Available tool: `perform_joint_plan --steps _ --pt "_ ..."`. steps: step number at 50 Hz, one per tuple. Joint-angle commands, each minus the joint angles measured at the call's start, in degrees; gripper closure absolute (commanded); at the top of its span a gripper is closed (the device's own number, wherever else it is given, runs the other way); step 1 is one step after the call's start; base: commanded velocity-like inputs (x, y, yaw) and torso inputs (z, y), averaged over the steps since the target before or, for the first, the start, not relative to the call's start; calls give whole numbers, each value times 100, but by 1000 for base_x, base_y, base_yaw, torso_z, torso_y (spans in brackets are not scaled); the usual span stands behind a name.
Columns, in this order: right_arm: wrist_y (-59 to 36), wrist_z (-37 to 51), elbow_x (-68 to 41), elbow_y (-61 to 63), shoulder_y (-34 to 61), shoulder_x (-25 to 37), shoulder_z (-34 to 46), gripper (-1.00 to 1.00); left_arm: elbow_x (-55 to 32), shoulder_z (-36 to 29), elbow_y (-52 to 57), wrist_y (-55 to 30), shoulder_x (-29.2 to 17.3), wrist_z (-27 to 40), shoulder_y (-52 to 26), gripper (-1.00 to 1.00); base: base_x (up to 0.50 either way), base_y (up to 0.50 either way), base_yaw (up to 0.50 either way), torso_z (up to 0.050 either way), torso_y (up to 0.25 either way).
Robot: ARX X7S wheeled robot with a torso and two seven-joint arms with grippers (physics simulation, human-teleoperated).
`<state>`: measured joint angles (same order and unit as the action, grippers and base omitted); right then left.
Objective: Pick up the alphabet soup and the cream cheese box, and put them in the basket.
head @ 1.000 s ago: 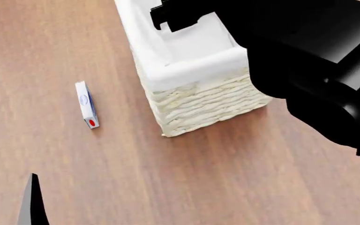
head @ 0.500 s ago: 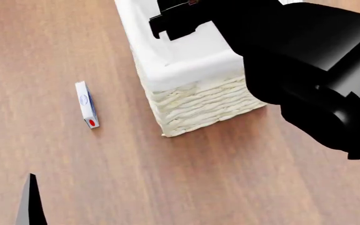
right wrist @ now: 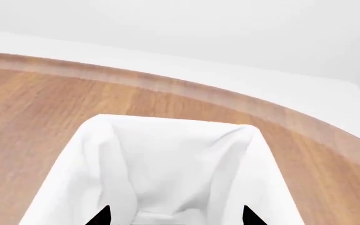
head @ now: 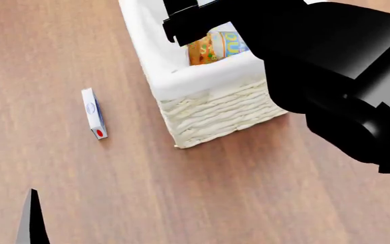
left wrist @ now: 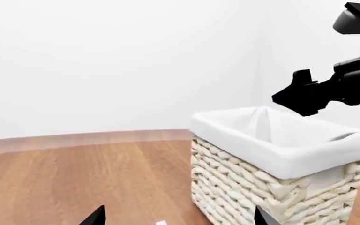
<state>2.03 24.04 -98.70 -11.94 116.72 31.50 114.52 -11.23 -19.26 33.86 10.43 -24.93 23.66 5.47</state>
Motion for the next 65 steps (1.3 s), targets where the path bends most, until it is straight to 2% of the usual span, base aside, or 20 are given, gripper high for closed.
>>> perform_joint_plan --steps 1,21,26,29,38,42,44,47,53,55,59,65 --pt "-9 65 190 70 -4 45 -67 -100 18 -25 33 -10 -14 18 6 -100 0 0 0 0 0" --pt "11 181 323 319 42 173 -141 -100 33 -59 26 -19 -27 45 -13 -100 0 0 0 0 0" --pt "146 971 1079 1361 401 672 -31 -100 42 -86 22 -2 -27 38 -7 -100 0 0 0 0 0" --pt "470 1756 1596 2644 481 1446 -38 -100 34 -91 -13 11 -32 26 -24 -100 0 0 0 0 0" --pt "463 2887 2571 4393 461 2513 147 -100 36 -159 18 -36 -40 -6 -77 -100 0 0 0 0 0" --pt "627 3239 2926 5009 185 2842 243 -100 24 -154 -8 -39 -48 -2 -80 -100 0 0 0 0 0" --pt "275 3860 3646 5327 141 2893 362 -100 16 -145 -40 -16 -51 -4 -86 -100 0 0 0 0 0" --pt "382 4559 4752 5746 -485 3058 591 -100 -6 -133 -24 -47 -55 6 -117 -100 0 0 0 0 0" --pt "210 5550 6189 6119 -1272 3133 900 -100 -19 -135 -37 -62 -63 6 -146 -100 0 0 0 0 0" --pt "295 5934 7148 6048 -1749 3150 1082 -100 0 -162 -109 -52 -47 -11 -174 -100 0 0 0 0 0" --pt "802 6370 7944 5576 -2580 3014 1245 -100 -39 -174 -72 -106 -50 -15 -214 -100 0 0 0 0 0" --pt "1031 6537 8120 5243 -3334 2970 945 -100 -46 -218 -157 -98 -26 -45 -270 -100 0 0 0 0 0"
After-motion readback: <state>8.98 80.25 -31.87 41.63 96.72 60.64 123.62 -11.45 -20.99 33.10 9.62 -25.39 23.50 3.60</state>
